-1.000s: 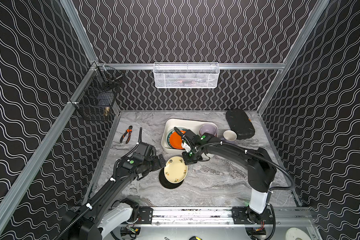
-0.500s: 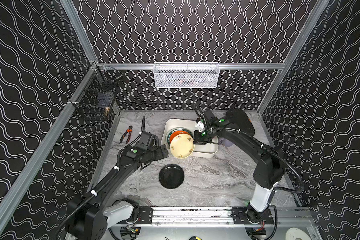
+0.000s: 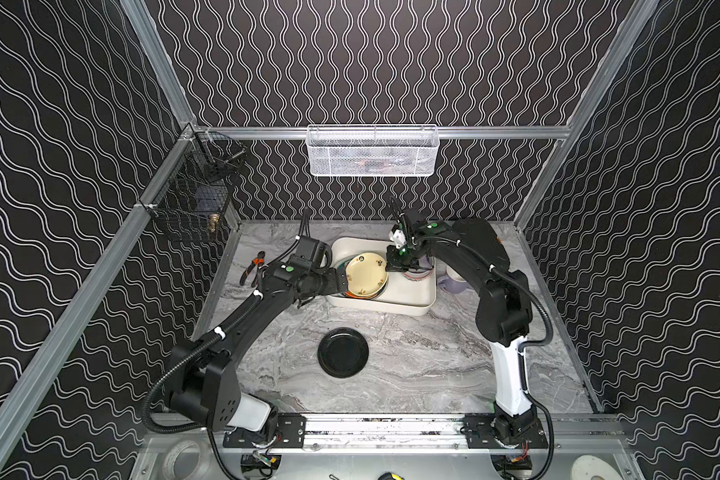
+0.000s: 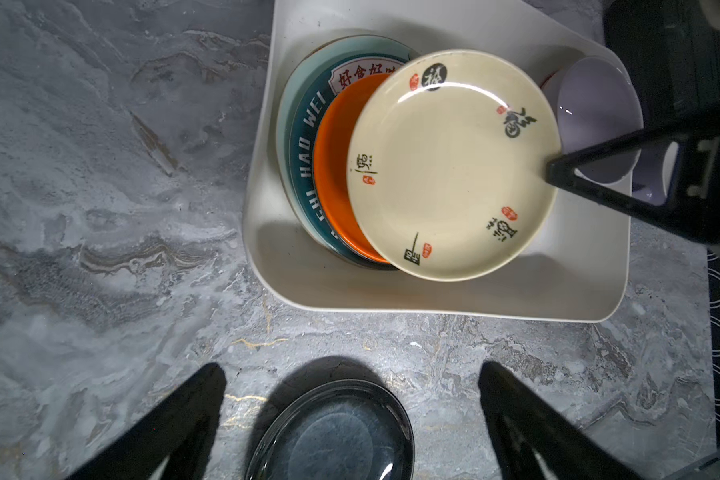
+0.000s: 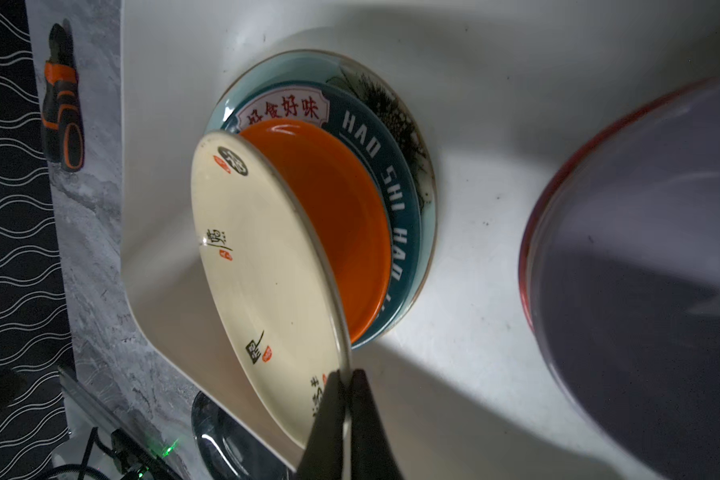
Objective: Place the mixed dishes into the plastic bin
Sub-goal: 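Lift the cream plate into the bin with the right gripper, then lower the cream plate onto the orange plate and open the right gripper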
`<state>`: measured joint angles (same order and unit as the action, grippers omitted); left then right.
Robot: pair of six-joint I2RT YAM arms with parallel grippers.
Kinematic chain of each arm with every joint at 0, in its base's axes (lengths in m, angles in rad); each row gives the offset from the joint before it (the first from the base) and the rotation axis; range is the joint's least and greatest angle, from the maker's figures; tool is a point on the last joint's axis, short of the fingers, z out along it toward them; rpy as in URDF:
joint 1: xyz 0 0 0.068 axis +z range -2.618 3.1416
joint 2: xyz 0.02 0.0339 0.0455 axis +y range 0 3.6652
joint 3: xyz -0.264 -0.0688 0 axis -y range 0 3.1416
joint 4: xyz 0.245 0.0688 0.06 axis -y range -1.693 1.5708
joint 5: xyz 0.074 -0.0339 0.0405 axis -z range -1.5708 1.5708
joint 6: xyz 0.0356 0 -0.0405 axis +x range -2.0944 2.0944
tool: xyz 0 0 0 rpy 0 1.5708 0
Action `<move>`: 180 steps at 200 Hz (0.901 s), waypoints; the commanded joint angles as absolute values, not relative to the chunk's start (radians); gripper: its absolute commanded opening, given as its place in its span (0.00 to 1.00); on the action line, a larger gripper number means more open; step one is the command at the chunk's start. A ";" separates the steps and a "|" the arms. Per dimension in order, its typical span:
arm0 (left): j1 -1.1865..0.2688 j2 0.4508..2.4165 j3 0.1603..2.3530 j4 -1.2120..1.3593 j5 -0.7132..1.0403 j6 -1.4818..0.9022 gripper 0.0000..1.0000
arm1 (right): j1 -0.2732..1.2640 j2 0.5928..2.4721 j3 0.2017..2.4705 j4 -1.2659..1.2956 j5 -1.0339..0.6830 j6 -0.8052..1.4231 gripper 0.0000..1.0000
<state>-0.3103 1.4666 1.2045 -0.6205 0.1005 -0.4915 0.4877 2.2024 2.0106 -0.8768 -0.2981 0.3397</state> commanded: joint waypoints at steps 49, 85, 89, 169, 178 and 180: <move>-0.288 1.529 1.238 -0.614 0.109 -0.431 0.99 | 0.481 2.310 2.116 -0.924 -0.351 0.318 0.00; -0.281 1.542 1.234 -0.610 0.117 -0.433 0.99 | 0.482 2.326 2.120 -0.933 -0.365 0.313 0.07; -0.281 1.542 1.233 -0.609 0.118 -0.435 0.99 | 0.482 2.329 2.120 -0.935 -0.366 0.311 0.10; -0.272 1.521 1.176 -0.575 0.135 -0.467 0.99 | 0.518 2.350 2.146 -0.975 -0.360 0.287 0.30; -0.270 1.514 1.167 -0.575 0.134 -0.470 0.99 | 0.518 2.348 2.147 -0.979 -0.358 0.285 0.30; -0.270 1.512 1.165 -0.574 0.133 -0.471 0.99 | 0.518 2.347 2.147 -0.981 -0.356 0.283 0.30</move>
